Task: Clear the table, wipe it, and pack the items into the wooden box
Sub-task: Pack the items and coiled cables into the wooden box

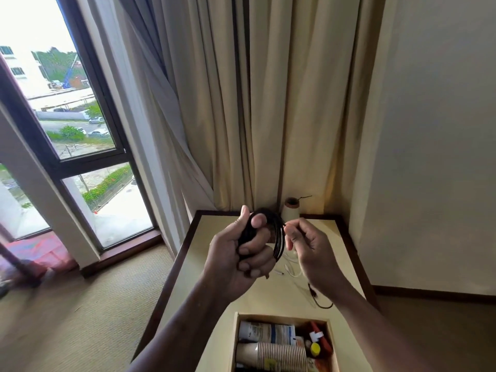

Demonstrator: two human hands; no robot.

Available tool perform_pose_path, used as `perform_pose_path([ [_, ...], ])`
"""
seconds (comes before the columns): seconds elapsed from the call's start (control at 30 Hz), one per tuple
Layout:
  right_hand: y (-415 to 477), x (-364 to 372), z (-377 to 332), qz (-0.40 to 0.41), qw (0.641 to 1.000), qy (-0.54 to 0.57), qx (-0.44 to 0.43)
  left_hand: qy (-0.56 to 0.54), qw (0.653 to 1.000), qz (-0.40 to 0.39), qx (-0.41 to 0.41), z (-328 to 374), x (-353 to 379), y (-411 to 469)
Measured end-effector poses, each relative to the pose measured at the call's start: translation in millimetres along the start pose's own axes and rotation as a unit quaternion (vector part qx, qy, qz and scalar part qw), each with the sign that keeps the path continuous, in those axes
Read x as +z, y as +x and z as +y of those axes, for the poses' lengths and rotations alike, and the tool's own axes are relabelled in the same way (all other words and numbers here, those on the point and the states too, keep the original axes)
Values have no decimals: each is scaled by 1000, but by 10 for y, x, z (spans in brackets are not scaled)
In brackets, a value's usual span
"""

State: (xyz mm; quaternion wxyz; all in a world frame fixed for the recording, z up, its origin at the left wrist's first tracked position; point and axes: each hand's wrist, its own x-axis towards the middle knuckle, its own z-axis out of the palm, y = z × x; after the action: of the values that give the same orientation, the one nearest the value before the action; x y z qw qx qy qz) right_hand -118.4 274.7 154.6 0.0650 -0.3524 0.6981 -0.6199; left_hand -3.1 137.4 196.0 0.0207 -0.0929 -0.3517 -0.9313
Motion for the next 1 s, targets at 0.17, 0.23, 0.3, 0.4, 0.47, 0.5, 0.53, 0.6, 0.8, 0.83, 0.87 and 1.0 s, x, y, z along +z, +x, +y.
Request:
perform_pose_path([
  [0.17, -87, 92, 130, -59, 994, 65, 66, 45, 992, 48, 109, 122, 136, 165],
  [0.23, -109, 114, 117, -70, 992, 76, 73, 85, 985, 71, 130, 143, 139, 234],
  [0.3, -139, 146, 98, -84, 991, 72, 74, 141, 976, 71, 147, 130, 137, 296],
  [0.4, -229, 201, 87, -124, 990, 29, 67, 355, 908, 88, 202, 87, 113, 393],
  [0.47, -306, 215, 79, -145, 988, -19, 54, 544, 809, 101, 198, 85, 73, 463],
  [0.5, -335, 204, 66, -150, 987, -41, 45, 626, 754, 92, 176, 88, 42, 485],
  [0.53, -352, 175, 51, -149, 987, -55, 35, 688, 708, 74, 139, 98, 1, 500],
  [0.6, -356, 74, 5, -133, 989, -57, 15, 748, 660, 45, 55, 126, -131, 501],
  [0.8, -262, -264, -216, -60, 996, -56, -32, 528, 839, -53, -123, 166, -462, 229],
  [0.83, -231, -308, -235, -42, 997, -60, -38, 473, 869, -58, -134, 145, -488, 173],
  [0.87, -198, -342, -241, -29, 997, -60, -43, 414, 897, -59, -143, 108, -486, 121],
  [1.0, -130, -296, -187, -14, 998, -42, -37, 220, 960, -80, -152, -85, -389, -15],
])
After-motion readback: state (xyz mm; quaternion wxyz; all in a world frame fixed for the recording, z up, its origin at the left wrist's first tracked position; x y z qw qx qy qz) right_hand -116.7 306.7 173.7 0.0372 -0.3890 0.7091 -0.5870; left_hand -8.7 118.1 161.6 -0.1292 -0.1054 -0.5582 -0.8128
